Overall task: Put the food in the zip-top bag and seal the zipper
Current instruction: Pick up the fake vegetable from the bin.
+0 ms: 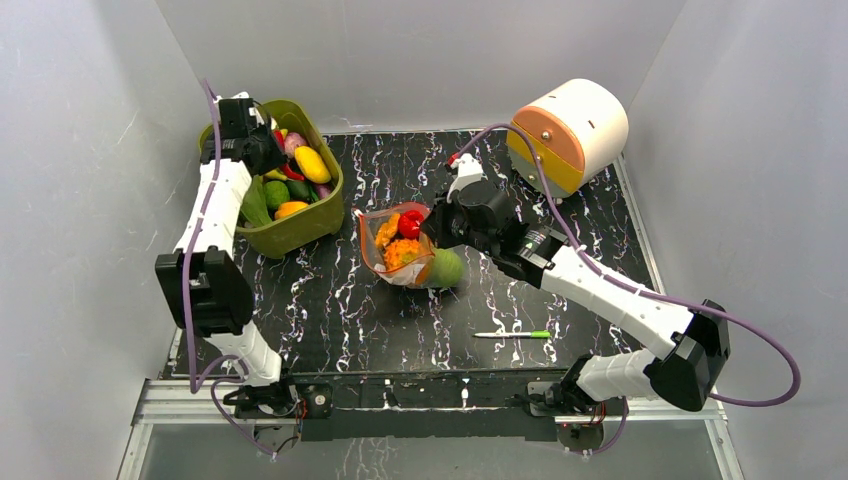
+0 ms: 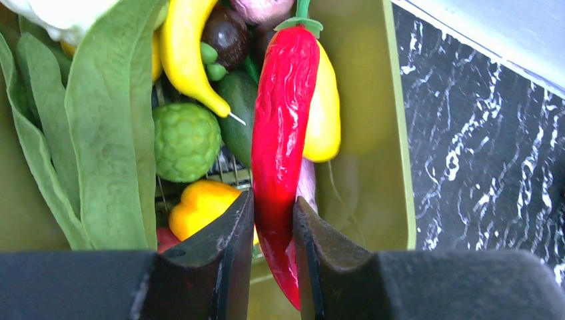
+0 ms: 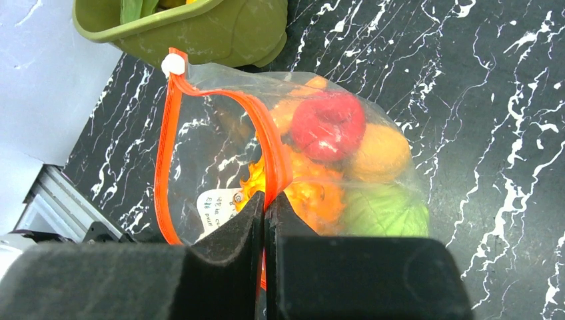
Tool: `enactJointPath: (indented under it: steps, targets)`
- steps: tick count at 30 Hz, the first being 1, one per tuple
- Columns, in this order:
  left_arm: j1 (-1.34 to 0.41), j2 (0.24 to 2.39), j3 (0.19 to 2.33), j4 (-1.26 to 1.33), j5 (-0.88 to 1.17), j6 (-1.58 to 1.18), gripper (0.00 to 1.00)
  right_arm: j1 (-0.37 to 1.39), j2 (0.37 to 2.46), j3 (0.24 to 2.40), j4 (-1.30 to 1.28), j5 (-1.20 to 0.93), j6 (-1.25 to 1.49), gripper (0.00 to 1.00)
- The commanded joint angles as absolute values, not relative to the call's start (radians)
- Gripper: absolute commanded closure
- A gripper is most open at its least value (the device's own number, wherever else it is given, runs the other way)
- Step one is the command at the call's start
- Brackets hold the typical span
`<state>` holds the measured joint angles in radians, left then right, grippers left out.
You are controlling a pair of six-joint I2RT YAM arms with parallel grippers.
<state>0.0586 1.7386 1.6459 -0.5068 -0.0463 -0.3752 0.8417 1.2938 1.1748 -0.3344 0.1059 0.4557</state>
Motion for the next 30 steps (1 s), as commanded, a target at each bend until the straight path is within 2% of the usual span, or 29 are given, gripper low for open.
enactJointPath:
  steps: [1, 8, 23, 30]
  targets:
    - [0.061, 1.627, 1.614, -0.578, 0.067, -0.377, 0.87, 0.84, 1.245, 1.183, -0.243, 0.156, 0.519, 1.0]
    - [0.055, 1.465, 1.485, -0.555, 0.326, -0.374, 0.87, 0.84, 1.248, 1.194, -0.238, 0.174, 0.573, 1.0]
    - [0.0, 1.231, 1.316, -0.501, 0.705, -0.443, 0.87, 0.841, 1.275, 1.243, -0.213, 0.293, 0.662, 1.0]
    - [-0.099, 1.189, 1.221, -0.443, 0.819, -0.513, 0.87, 0.841, 1.301, 1.252, -0.145, 0.334, 0.655, 1.0]
